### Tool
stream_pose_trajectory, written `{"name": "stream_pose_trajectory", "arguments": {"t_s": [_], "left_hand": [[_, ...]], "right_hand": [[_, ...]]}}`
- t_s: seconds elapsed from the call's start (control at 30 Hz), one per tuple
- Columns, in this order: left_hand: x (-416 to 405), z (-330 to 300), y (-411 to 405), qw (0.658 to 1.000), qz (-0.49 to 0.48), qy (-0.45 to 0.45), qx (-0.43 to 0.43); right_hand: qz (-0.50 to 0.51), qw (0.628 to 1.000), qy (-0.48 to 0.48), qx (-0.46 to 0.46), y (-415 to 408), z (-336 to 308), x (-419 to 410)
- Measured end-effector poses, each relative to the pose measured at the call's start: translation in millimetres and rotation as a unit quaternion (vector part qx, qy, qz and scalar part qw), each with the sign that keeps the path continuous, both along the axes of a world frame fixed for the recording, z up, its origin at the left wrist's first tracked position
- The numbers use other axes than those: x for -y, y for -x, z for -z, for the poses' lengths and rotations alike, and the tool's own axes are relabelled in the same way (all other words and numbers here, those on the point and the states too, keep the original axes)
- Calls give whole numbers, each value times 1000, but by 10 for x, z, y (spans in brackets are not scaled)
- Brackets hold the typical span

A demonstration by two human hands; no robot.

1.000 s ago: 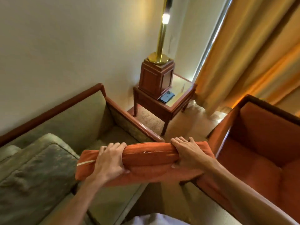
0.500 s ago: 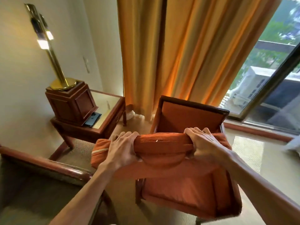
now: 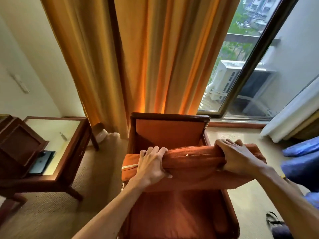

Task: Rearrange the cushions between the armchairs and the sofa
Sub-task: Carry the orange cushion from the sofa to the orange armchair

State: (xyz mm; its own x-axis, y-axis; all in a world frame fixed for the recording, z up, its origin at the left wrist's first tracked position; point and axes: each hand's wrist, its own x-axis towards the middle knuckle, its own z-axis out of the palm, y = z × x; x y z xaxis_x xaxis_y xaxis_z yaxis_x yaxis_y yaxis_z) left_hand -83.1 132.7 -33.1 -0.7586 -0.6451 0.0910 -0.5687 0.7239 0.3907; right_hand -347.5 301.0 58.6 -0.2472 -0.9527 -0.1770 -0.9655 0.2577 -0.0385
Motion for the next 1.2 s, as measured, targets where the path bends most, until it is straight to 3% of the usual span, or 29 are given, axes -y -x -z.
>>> {"name": "stream_pose_trajectory", "arguments": {"t_s": [0.13, 0.2, 0.33, 0.5, 0.6, 0.67, 0.77, 0.9, 1.03, 1.2], "left_hand": [[-50, 762, 269, 990, -23, -100, 93], [-78, 1174, 235, 975, -67, -157, 140], [-27, 1567, 10, 954, -136, -226, 145], [-185, 1103, 618, 971, -74, -211, 82], [-351, 769, 1268, 984, -24, -175, 5], [-403, 627, 1514, 980, -21, -200, 5], [-436, 571, 1640, 981, -28, -185, 56], [-432, 579, 1606, 973, -39, -216, 72], [-467, 608, 1542, 972, -40, -221, 64], [-439, 609, 1538, 969, -37, -235, 62]], "right_hand": [[-4, 999, -34, -14, 82, 459, 85], [-54, 996, -54, -37, -78, 756, 267], [-155, 983, -61, -79, -340, 1057, 745], [-145, 987, -73, -22, -38, 1032, 855], [-111, 975, -37, 188, 204, 851, 903], [-70, 959, -1, 276, 466, 705, 896], [-20, 953, 17, 302, 924, 769, 651], [66, 877, 12, 476, 1137, 1196, 231], [48, 873, 34, 485, 1133, 1360, 15], [95, 926, 42, 364, 1278, 1713, -286]]}}
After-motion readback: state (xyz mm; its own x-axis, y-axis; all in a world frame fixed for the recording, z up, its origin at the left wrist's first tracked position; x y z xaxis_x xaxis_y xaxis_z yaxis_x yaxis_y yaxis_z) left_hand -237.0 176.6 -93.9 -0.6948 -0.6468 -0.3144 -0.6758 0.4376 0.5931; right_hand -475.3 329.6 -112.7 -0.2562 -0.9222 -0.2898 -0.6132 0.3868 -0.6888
